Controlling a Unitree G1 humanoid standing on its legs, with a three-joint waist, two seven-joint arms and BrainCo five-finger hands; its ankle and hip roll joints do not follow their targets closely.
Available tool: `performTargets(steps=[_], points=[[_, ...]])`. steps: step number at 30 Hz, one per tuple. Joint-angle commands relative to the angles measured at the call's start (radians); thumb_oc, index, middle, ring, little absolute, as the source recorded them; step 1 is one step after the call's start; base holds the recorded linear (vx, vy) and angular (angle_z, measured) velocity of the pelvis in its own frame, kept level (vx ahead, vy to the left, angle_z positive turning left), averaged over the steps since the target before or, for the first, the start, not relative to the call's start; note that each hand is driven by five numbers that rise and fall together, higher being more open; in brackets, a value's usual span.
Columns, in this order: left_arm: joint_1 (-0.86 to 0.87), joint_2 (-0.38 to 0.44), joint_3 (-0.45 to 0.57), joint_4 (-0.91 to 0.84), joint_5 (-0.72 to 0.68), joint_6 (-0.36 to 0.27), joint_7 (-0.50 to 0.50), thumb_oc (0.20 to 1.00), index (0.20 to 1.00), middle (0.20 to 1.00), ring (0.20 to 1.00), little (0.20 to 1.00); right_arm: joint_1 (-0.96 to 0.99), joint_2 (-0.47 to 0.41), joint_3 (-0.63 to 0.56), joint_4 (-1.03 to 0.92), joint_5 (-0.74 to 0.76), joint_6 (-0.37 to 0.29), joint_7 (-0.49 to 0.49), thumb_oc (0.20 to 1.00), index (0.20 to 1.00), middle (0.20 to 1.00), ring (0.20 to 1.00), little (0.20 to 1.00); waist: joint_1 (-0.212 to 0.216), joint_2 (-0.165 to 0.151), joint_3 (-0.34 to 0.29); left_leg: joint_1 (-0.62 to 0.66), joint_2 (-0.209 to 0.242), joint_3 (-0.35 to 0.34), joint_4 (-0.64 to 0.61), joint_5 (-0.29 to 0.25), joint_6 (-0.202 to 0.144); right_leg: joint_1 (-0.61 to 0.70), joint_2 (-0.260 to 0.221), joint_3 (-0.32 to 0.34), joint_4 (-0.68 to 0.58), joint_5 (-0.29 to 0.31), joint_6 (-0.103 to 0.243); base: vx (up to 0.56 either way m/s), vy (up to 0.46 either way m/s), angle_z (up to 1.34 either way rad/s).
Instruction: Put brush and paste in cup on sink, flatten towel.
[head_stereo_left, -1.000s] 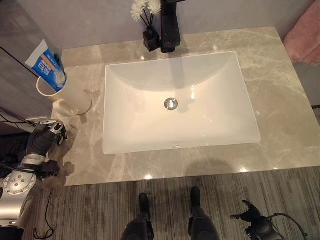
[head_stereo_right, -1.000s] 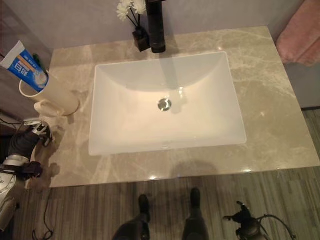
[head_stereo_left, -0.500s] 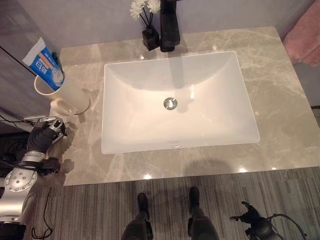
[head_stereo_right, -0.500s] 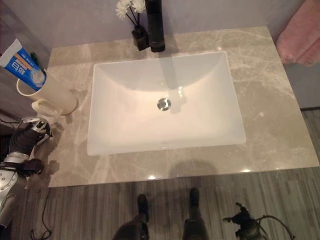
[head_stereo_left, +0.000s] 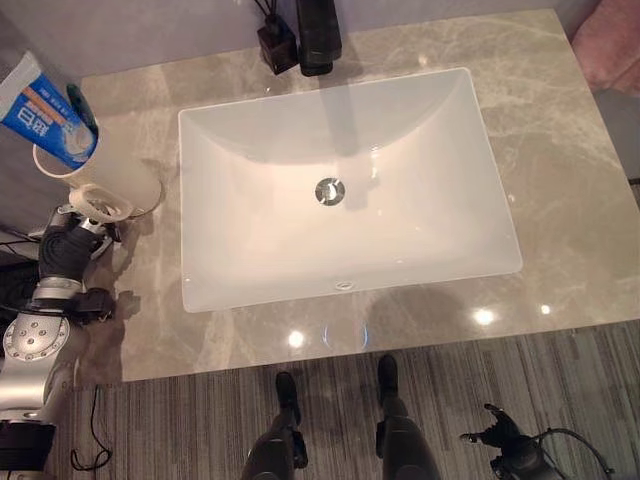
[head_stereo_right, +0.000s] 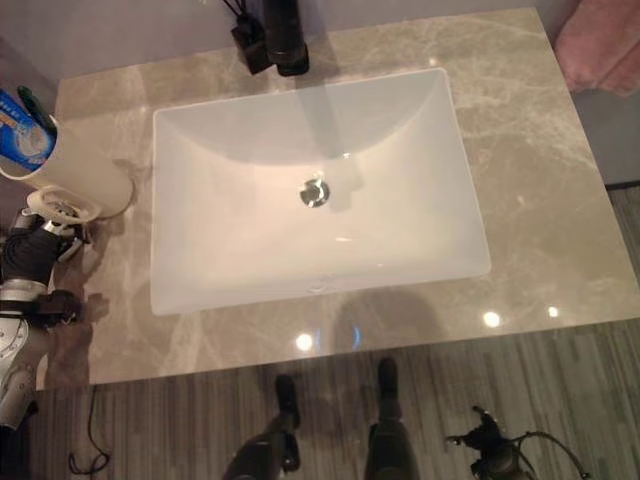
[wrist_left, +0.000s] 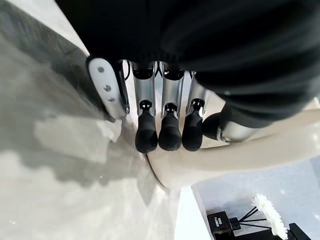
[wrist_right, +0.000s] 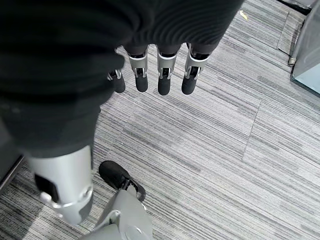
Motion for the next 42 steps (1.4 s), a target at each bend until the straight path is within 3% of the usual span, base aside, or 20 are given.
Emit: performTargets(steps=[1,14,32,42], points=[[0.02,-0.008,-0.067,0.079,0.034,0.039,0.005,0.2,0.2,0.2,0.2,0.2,-0.025,-0.031,0.021,-0.022,0.04,0.002,-0.022,1.0,1.0,1.0,1.0,1.0,-0.029,-0.022,0.03,-0.041,-0.019,-0.084,0.003,0.037,-0.013,0.032,-0.051,-0.001,-0.001,0.006,0.037,0.0,0.0,0.0],[0.031,-0.006,-0.054,0.072,0.053,0.042,0.022,0.2,0.2,0.2,0.2,0.2,-0.04,-0.033,0.045,-0.018,0.036,0.0,-0.018,1.0,1.0,1.0,1.0,1.0,-0.02,-0.044,0.03,-0.045,-0.014,-0.095,0.003,0.037,-0.006,0.017,-0.038,0.023,-0.001,0.006,0.035,0.01,0.002,-0.04],[0.213,-0.089,0.032,-0.009,0.202,0.092,-0.017,0.2,0.2,0.2,0.2,0.2,0.005,-0.005,0.033,0.034,-0.002,0.007,0.043,1.0,1.0,1.0,1.0,1.0,0.031,-0.1,-0.045,0.102,0.017,-0.141,0.003,0.012,-0.003,0.2,-0.008,-0.033,-0.001,-0.06,0.013,0.0,-0.027,0.03],[0.211,-0.151,-0.001,0.006,0.208,0.096,-0.022,0.2,0.2,0.2,0.2,0.2,0.03,0.018,0.033,0.092,-0.021,0.011,0.051,1.0,1.0,1.0,1.0,1.0,0.03,-0.086,-0.084,0.12,0.022,-0.153,0.003,0.017,-0.009,0.233,-0.004,-0.05,-0.001,-0.066,0.008,-0.01,-0.01,0.07]])
